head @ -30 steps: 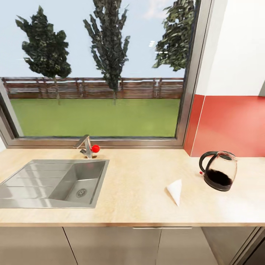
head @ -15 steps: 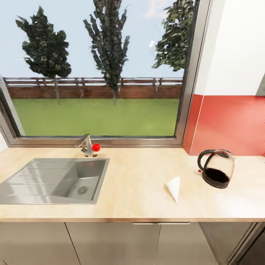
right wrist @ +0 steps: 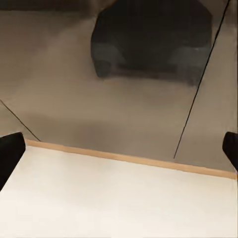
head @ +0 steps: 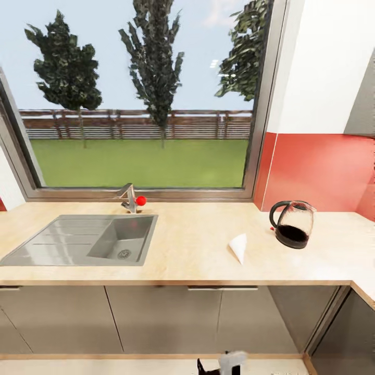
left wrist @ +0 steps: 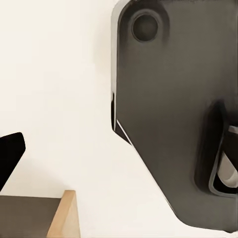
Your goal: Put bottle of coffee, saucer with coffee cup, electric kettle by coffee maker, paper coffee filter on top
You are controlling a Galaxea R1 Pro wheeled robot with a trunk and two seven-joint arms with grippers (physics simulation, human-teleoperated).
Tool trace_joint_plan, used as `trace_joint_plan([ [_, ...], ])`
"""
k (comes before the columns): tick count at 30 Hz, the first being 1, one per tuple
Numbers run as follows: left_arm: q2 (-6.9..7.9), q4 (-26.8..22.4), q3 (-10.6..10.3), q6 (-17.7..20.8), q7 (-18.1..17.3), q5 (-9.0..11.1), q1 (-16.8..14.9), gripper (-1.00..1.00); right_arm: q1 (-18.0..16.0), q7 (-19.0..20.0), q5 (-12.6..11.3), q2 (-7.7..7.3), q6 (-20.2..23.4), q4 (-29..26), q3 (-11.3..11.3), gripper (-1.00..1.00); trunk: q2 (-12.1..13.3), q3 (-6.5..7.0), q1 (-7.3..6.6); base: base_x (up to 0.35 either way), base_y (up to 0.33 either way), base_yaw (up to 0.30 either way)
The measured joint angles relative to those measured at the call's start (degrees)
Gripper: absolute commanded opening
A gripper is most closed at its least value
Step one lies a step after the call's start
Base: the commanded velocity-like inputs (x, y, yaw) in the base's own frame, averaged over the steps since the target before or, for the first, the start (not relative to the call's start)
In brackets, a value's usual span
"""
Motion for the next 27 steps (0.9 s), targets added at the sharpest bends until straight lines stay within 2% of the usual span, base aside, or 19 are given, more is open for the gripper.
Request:
trace_joint_plan([
  [6,-0.01,-0.03,-0.01,-0.14,-0.07,0.0,-0.12,1.0,0.01,-0.19,-0.11,0.75,0.72,-15.27,0.81,1.0,-0.01,-0.01,-0.03,-0.078,0.0,0.0],
  [9,0.02,-0.03,-0.06,-0.15,-0.11,0.0,-0.14,1.0,0.01,-0.21,-0.13,0.75,1.84,-19.88,0.86,1.0,-0.01,-0.01,-0.04,-0.007,0.0,0.0],
  [10,0.04,-0.03,-0.07,-0.15,-0.12,-0.03,-0.14,1.0,0.01,-0.21,-0.12,0.75,3.14,-22.03,1.02,1.0,-0.01,-0.01,-0.04,-0.002,0.0,0.0],
  [13,0.01,-0.03,-0.08,-0.15,-0.13,-0.12,-0.15,1.0,0.01,-0.22,-0.18,0.76,11.1,-30.55,1.61,1.0,0.0,-0.01,-0.04,0.0,0.0,0.0],
  [14,-0.14,-0.03,-0.2,-0.18,-0.13,-0.38,-0.14,1.0,-0.12,-0.29,-0.25,0.76,16.64,-34.85,1.78,1.0,0.0,0.0,-0.04,0.0,0.0,0.0],
  [17,-0.26,-0.03,-0.38,-0.16,-0.15,-0.51,-0.15,1.0,-1.31,-1.12,-0.22,0.77,18.18,-36.26,1.7,1.0,0.01,0.0,-0.04,0.0,0.0,0.0],
  [18,-0.14,-0.02,-0.41,-0.15,-0.16,-0.49,-0.15,1.0,-4.02,-6.05,-0.16,0.77,18.78,-36.65,1.6,1.0,0.01,0.01,-0.03,0.0,0.0,0.0],
  [20,-0.06,-0.02,-0.32,-0.19,-0.19,-0.42,-0.15,1.0,-6.64,-9.23,-0.18,0.77,20.6,-36.73,1.54,1.0,0.01,0.0,-0.03,0.0,0.0,0.0],
  [24,0.01,0.01,-0.25,-0.16,-0.27,-0.17,-0.15,1.0,-10.73,-10.3,-0.13,0.77,26.6,-36.63,1.21,1.0,0.01,0.0,-0.03,0.001,0.0,0.0],
  [25,-0.01,0.05,-0.21,-0.12,-0.33,-0.12,-0.15,1.0,-13.11,-10.5,-0.1,0.77,30.37,-36.61,1.13,1.0,0.01,0.01,-0.03,0.016,0.0,0.0],
  [26,-0.01,0.05,-0.2,-0.11,-0.34,-0.09,-0.15,1.0,-13.81,-10.54,-0.12,0.77,31.25,-36.6,1.11,1.0,0.01,0.0,-0.04,0.139,0.0,0.0],
  [27,0.0,0.06,-0.14,-0.09,-0.36,-0.04,-0.14,1.0,-16.12,-10.61,-0.09,0.77,33.82,-36.6,1.06,1.0,0.0,0.01,-0.05,0.218,0.0,0.0],
])
